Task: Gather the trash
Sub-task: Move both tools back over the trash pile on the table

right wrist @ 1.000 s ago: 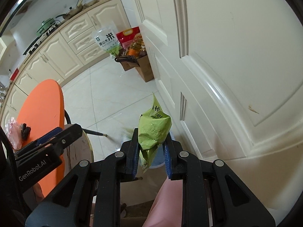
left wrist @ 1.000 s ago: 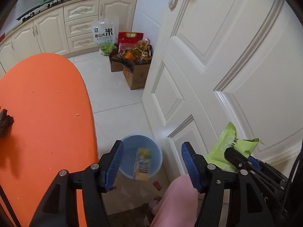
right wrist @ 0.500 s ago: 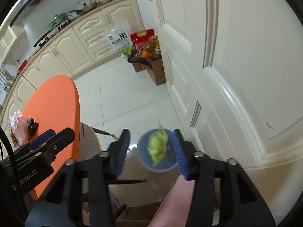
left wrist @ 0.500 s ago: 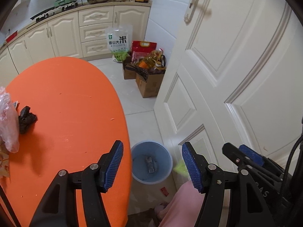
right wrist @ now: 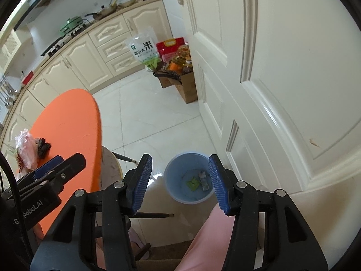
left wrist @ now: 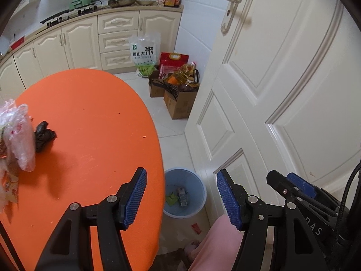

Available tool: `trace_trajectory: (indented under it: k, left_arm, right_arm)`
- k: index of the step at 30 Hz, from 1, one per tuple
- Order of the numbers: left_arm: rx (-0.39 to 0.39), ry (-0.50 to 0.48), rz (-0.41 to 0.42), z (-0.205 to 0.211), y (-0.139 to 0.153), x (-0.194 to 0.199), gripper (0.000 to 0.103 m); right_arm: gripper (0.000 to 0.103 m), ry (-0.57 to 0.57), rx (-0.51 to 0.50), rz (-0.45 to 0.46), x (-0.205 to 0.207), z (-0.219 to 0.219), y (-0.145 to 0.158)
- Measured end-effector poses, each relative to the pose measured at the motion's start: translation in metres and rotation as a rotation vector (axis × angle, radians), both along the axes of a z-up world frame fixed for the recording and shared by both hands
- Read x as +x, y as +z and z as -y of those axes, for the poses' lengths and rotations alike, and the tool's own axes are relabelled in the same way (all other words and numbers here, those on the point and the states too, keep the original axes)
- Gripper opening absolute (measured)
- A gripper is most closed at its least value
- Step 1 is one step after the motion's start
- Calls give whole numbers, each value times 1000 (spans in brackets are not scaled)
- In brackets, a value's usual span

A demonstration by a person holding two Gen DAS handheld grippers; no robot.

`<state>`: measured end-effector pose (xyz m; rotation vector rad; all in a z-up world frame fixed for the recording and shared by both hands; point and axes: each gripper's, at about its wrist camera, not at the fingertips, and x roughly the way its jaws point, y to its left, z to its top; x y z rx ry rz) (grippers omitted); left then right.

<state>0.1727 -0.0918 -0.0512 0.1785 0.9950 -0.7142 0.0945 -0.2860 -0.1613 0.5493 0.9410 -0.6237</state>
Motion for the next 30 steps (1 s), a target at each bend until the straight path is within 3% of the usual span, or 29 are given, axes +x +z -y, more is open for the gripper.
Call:
trace_trajectory:
  k: [8, 18, 30]
  left_arm:
    - [-32, 65, 55, -47, 17, -22, 61]
    - [-48, 209, 165, -125, 34, -61, 72]
    - [-51, 454, 180, -236, 31, -91, 76]
  right_arm:
    - [60, 69, -51, 48, 2, -43, 29]
    - [92, 197, -141, 126, 7, -124, 65]
    - [94, 421, -134, 133, 56, -214, 63]
